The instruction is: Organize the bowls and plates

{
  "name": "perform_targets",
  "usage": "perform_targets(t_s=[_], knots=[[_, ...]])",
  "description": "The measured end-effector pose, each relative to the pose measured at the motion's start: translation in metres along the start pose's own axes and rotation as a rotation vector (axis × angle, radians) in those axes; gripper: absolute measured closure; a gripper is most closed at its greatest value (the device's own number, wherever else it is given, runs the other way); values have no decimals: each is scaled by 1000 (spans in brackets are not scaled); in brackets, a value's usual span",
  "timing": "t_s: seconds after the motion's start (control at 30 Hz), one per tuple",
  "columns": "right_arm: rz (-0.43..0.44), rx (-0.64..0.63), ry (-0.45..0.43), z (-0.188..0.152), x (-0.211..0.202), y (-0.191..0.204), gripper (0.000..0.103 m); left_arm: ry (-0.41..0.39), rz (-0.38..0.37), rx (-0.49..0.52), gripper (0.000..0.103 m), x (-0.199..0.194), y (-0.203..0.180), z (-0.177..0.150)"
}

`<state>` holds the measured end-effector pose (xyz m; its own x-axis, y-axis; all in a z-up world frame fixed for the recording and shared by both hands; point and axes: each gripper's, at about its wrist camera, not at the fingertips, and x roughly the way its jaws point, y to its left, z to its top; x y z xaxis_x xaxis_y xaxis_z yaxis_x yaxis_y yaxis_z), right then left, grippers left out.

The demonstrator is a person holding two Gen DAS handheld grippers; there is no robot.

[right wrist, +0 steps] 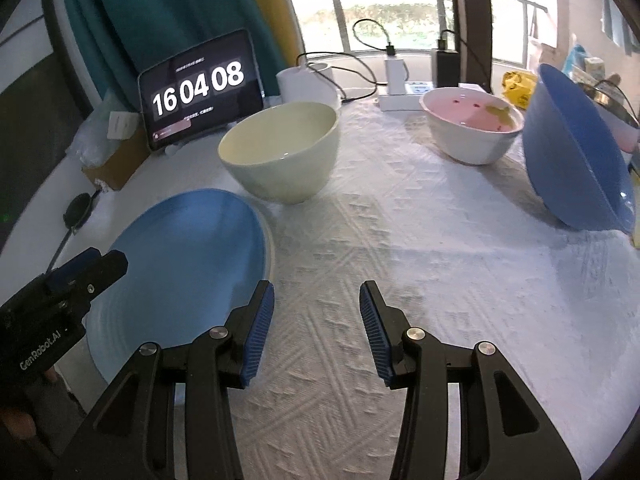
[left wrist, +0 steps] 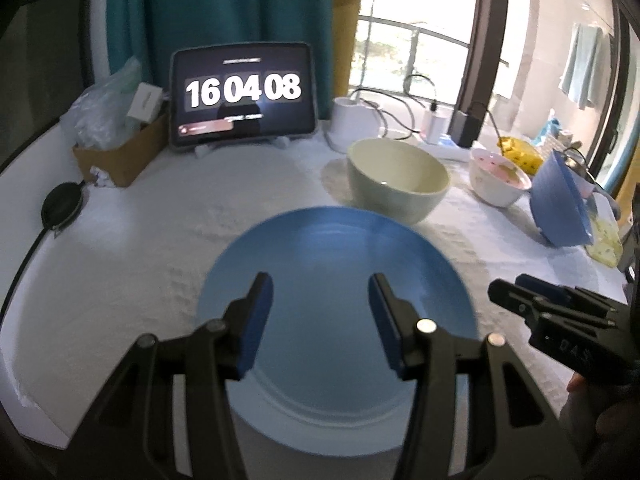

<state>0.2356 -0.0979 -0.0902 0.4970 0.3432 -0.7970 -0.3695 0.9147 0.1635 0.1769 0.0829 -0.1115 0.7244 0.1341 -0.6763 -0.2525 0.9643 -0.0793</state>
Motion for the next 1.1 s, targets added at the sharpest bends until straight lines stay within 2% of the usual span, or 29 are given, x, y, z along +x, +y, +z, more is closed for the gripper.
perform_targets(t_s=[1.1], knots=[[-72,202,-131,-27,-64,-130,56,-47,-123,208,52,-20,-135,14]])
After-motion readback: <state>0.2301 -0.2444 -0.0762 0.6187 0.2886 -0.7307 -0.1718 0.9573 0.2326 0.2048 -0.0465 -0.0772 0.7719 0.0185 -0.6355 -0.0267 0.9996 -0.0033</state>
